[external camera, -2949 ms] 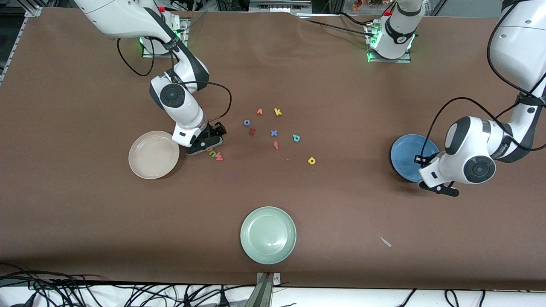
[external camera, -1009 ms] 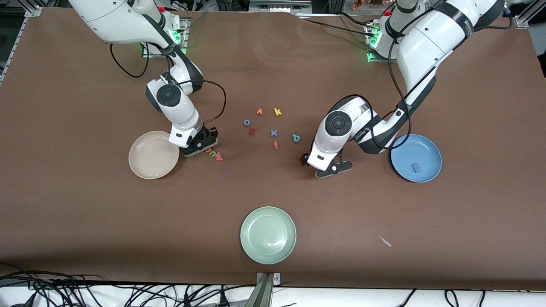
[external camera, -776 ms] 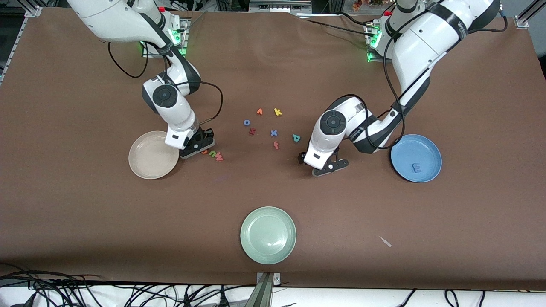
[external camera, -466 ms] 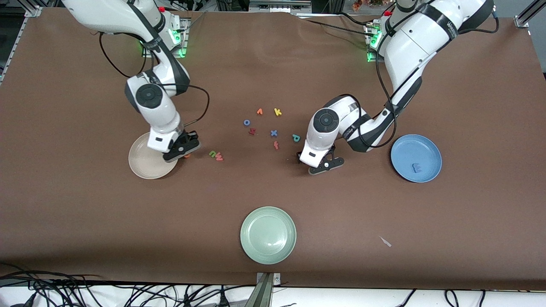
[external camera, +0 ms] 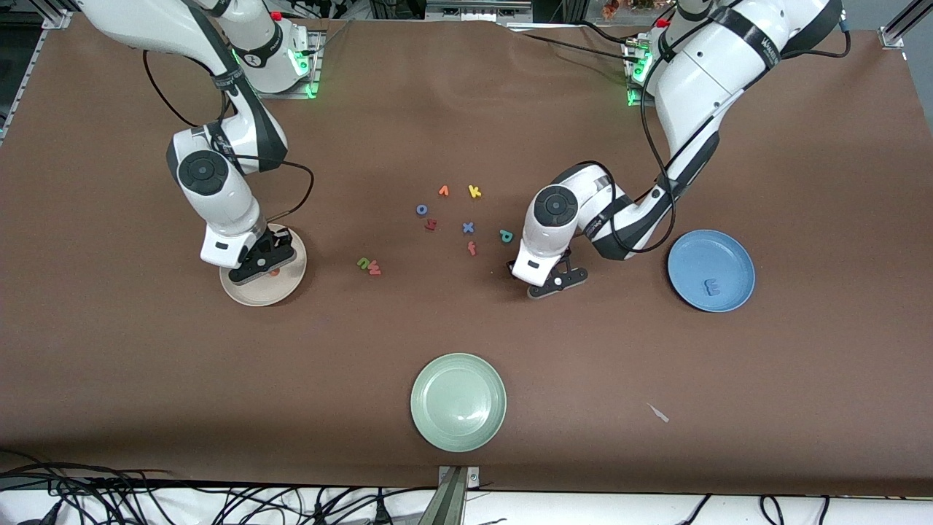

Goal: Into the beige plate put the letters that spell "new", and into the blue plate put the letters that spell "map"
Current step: 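Place the e on the white plate while the left gripper grasps the a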

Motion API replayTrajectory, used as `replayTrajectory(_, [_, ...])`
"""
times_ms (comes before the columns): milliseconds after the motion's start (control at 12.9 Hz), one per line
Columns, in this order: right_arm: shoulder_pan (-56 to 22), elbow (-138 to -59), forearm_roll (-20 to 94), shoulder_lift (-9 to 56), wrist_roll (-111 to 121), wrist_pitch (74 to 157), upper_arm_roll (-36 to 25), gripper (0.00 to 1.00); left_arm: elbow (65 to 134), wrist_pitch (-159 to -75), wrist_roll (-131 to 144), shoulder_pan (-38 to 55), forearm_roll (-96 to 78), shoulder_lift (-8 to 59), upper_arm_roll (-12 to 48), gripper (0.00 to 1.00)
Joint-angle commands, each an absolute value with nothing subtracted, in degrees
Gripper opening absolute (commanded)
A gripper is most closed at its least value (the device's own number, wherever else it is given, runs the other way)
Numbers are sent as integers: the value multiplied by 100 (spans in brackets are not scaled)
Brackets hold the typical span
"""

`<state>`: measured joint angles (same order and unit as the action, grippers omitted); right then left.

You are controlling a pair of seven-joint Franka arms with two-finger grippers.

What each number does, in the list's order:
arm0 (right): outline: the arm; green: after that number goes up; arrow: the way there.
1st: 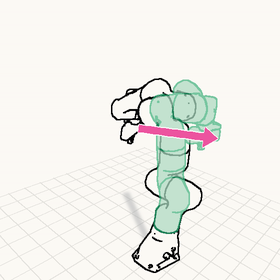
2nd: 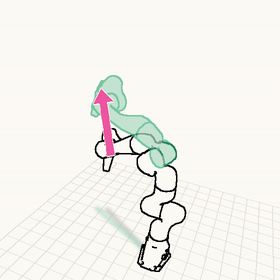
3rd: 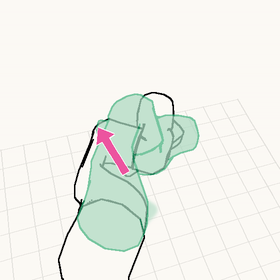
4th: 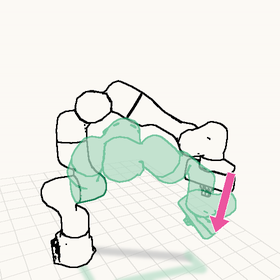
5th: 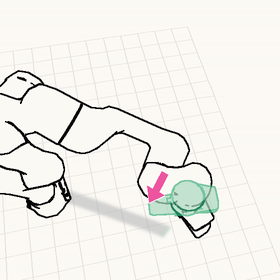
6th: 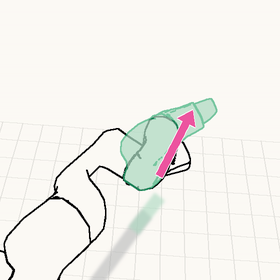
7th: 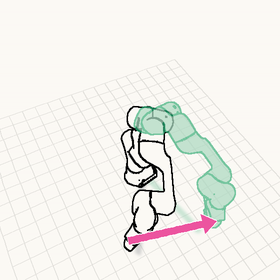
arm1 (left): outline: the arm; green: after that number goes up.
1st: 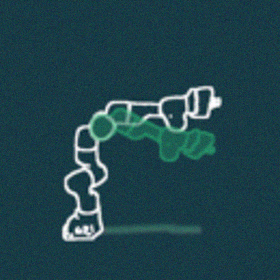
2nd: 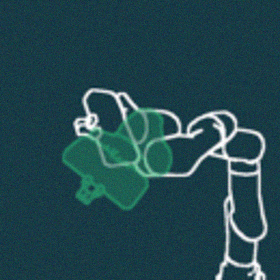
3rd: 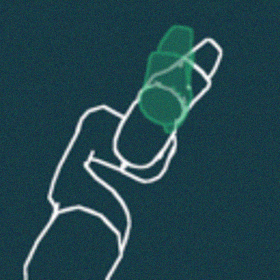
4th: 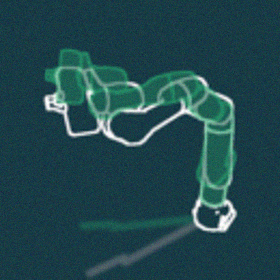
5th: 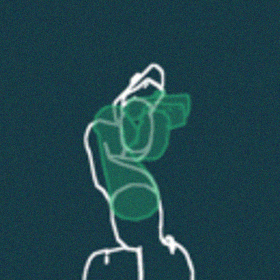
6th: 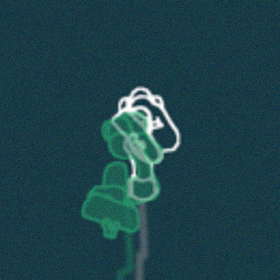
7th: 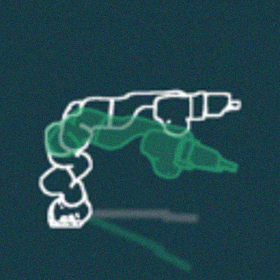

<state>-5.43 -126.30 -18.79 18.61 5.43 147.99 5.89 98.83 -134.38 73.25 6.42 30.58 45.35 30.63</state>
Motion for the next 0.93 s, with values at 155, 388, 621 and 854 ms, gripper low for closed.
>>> replayTrajectory(155, [-571,-12692,-1330,1801,458,14792,947,68,9765,-13447,7497,712,3252,4614,3023,34])
replayTrajectory(388, [-580,-12411,-1134,2292,-226,14950,1606,70,9729,-13447,7480,712,3261,4641,3015,23])
replayTrajectory(621, [-773,-12138,-1160,2566,-544,15029,1731,70,9642,-13369,7444,633,3252,4571,3023,16])
replayTrajectory(854, [-1018,-12138,-1291,2751,-545,15450,1723,71,9554,-12633,6921,397,3112,4352,3093,13])
